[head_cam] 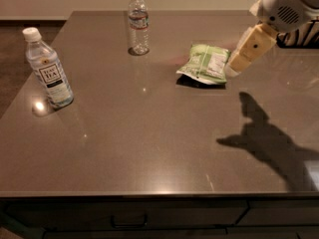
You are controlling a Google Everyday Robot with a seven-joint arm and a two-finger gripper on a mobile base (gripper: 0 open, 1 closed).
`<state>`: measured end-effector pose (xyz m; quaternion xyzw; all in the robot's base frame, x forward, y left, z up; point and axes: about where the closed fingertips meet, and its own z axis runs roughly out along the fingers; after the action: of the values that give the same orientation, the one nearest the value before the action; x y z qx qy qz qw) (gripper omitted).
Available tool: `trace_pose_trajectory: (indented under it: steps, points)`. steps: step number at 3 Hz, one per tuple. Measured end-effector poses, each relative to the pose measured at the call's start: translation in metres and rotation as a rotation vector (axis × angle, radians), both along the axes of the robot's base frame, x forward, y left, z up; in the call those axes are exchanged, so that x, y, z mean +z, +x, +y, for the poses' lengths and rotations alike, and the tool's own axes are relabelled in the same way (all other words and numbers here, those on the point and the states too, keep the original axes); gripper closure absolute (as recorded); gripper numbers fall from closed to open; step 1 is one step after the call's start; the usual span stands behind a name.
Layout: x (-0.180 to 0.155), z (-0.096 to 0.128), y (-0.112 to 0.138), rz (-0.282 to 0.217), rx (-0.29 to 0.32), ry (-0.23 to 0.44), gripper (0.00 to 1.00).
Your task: Pick water bottle
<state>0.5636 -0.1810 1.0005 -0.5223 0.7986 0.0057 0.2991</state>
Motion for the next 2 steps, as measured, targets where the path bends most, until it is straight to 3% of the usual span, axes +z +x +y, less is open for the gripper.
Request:
trace_pose_trajectory:
  steps: [1,2]
  points:
    - [0.008,0.026,0.046,-0.074,-0.026,0.095,0.00]
    - [0.004,0.071,0.103,-0.121,-0.052,0.179,0.00]
